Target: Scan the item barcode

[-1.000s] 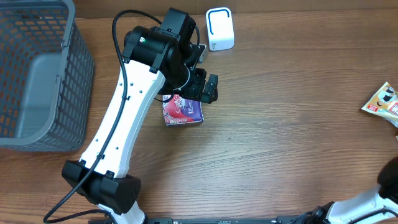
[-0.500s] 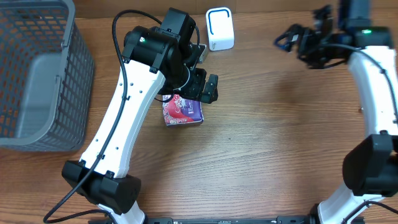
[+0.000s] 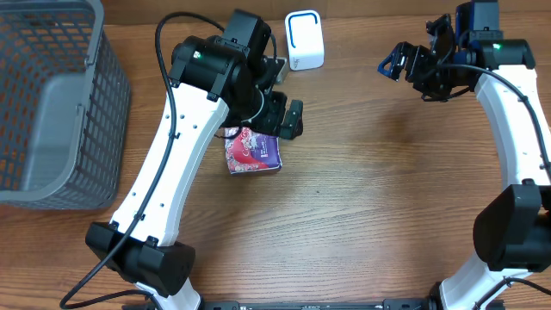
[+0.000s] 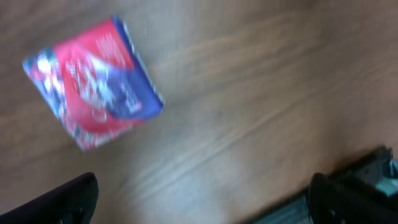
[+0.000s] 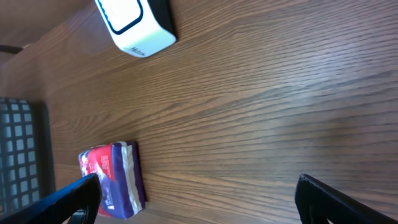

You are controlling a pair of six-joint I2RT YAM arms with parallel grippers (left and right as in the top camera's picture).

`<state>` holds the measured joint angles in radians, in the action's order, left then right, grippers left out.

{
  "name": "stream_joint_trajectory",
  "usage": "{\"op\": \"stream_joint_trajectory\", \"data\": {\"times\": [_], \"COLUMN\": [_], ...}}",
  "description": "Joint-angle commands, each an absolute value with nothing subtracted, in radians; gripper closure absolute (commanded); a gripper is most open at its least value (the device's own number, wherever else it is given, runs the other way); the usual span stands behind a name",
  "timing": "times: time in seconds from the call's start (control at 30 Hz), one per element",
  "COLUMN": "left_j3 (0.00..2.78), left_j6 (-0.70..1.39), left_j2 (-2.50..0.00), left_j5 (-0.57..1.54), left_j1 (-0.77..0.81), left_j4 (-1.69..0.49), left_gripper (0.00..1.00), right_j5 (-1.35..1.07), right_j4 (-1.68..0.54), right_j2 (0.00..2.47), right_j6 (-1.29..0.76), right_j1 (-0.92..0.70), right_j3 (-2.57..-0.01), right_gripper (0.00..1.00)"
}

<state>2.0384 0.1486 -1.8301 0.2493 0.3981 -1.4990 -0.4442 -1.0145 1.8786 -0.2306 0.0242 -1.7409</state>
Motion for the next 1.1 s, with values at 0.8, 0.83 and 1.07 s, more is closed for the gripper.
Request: {"op": "stream_joint_trajectory", "data": {"times": [0.8, 0.83, 1.07], "left_j3": [1.877, 1.847, 1.685], "left_j6": [0.461, 0.461, 0.473], "left_j2": [-1.885, -1.888, -1.893], "left_j5": [-0.086, -0.084, -0.058], "left_j1": [0.228, 0.224, 0.223], "left_j4": [-1.505, -1.483, -1.296], "left_gripper": [0.00, 0.00, 0.66], "right_j5": [-0.434, -0.434, -0.434], "right_j4": [-1.011, -1.011, -1.011], "right_j2": [1.877, 1.877, 1.877], "right_j6": [-0.220, -0.220, -0.220], "right_j1": [0.023, 0.023, 0.023], "right_j3": [-1.736, -1.736, -1.736], "right_gripper": [0.00, 0.00, 0.00]}}
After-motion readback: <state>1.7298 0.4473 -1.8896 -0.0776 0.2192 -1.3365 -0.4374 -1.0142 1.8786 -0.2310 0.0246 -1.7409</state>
